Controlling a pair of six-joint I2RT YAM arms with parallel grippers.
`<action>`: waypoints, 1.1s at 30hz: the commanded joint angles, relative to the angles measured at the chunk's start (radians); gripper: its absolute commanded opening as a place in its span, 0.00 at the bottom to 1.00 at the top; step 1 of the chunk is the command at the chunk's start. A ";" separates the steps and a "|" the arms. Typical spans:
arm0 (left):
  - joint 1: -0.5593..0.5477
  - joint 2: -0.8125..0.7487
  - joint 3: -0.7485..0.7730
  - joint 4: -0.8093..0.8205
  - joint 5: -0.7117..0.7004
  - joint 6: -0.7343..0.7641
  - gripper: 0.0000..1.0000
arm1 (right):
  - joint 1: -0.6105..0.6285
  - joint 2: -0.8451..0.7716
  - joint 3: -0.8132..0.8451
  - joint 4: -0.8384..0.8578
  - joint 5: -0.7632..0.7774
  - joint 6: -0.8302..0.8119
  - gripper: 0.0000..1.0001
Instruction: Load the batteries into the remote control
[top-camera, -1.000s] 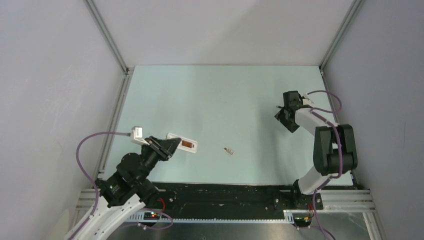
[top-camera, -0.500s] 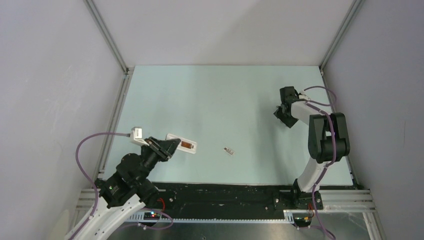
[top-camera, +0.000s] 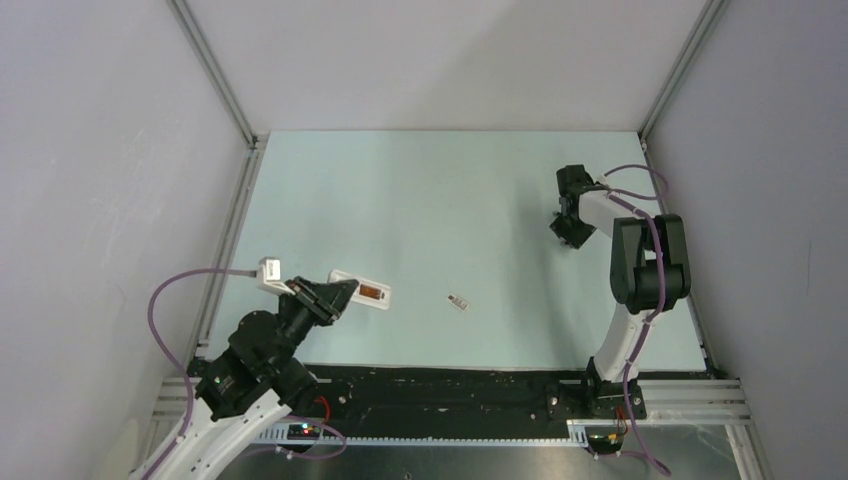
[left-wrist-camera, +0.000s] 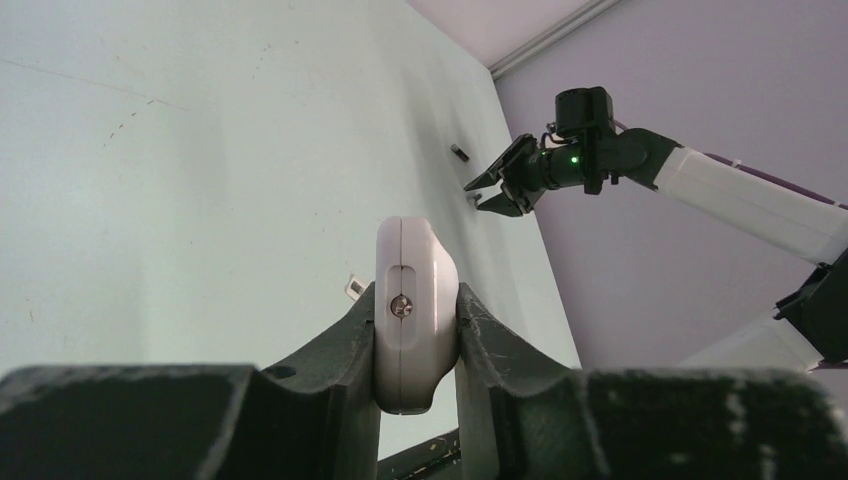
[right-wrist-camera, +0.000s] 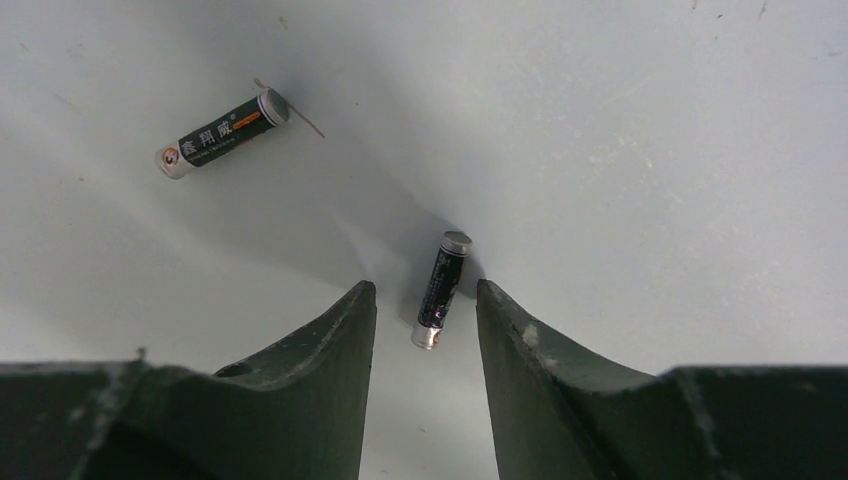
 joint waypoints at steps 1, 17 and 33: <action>-0.003 -0.032 0.015 0.010 -0.013 0.012 0.00 | 0.014 0.019 0.020 -0.072 0.039 0.007 0.44; -0.002 -0.078 0.052 -0.071 -0.047 0.036 0.00 | 0.028 0.023 0.019 -0.082 0.023 -0.019 0.17; -0.002 -0.050 0.087 -0.089 -0.010 0.014 0.00 | 0.491 -0.748 -0.259 0.209 -0.402 -0.443 0.00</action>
